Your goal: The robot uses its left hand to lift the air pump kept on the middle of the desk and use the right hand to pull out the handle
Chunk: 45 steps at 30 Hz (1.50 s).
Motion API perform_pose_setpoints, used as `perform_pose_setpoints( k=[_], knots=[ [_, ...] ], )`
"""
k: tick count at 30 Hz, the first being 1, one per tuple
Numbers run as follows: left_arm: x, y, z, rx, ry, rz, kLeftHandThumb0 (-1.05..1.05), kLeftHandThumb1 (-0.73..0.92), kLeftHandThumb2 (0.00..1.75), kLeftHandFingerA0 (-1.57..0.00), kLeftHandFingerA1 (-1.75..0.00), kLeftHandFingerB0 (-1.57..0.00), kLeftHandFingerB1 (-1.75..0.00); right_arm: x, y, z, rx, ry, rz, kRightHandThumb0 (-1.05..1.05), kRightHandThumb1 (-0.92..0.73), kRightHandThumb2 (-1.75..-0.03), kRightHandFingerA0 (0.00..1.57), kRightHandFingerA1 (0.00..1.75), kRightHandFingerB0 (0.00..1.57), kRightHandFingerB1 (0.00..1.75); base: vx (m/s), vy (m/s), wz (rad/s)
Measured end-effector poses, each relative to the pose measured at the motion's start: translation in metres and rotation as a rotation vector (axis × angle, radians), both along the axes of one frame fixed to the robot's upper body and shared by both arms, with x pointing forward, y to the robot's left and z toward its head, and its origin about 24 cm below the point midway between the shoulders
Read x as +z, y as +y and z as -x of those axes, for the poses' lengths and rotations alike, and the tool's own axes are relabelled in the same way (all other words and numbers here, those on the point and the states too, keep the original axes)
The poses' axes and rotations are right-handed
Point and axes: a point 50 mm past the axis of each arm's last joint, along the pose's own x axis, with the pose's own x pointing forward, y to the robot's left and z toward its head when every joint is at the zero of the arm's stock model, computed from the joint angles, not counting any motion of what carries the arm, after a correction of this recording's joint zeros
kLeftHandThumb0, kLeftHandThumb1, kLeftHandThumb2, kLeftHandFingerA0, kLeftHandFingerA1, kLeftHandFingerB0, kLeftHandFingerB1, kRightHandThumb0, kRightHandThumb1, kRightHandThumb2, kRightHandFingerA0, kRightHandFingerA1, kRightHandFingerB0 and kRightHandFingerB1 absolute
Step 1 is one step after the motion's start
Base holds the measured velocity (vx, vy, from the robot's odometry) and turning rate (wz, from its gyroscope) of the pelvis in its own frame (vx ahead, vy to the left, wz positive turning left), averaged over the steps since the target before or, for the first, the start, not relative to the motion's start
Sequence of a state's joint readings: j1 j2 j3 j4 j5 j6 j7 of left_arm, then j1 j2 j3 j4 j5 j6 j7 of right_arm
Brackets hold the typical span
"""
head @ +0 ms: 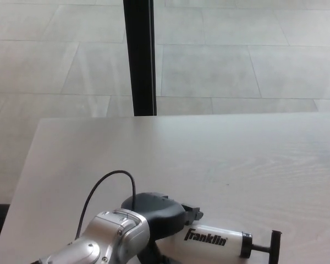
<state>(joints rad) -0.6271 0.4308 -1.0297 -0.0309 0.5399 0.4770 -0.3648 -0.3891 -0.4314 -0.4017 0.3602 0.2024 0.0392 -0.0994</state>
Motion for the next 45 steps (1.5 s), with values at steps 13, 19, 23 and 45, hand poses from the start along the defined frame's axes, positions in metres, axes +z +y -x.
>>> perform_pose_setpoints(
  k=[13,19,23,45],
  knots=[
    [-0.01,-0.015,0.006,0.021,-0.12,0.046,-0.66,0.71,0.61,-0.3,-0.59,-0.34,-0.45,0.005,0.001,-0.004,0.001,-0.015,-0.007,-0.53,-0.66,-0.93,0.57,0.67,0.36,0.52,0.0,0.0,0.0],
    [-0.014,-0.028,0.009,0.064,-0.171,0.151,-0.63,0.72,0.63,-0.36,-0.58,-0.35,-0.46,0.004,0.001,-0.005,0.001,-0.011,-0.01,-0.56,-0.64,-0.93,0.58,0.67,0.33,0.51,0.0,0.0,0.0],
    [-0.017,-0.036,0.011,0.087,-0.2,0.207,-0.59,0.72,0.61,-0.39,-0.57,-0.4,-0.47,0.006,0.001,-0.006,0.002,-0.017,-0.011,-0.48,-0.78,-0.63,0.63,0.61,0.41,0.4,0.0,0.0,0.0],
    [-0.04,-0.024,0.018,-0.01,-0.501,0.007,-0.33,0.59,0.57,-0.52,-0.65,-0.39,-0.41,0.007,-0.001,-0.006,-0.03,0.003,0.028,-0.42,-0.75,-0.62,0.61,0.59,0.45,0.41,0.0,0.0,0.0]
  ],
)
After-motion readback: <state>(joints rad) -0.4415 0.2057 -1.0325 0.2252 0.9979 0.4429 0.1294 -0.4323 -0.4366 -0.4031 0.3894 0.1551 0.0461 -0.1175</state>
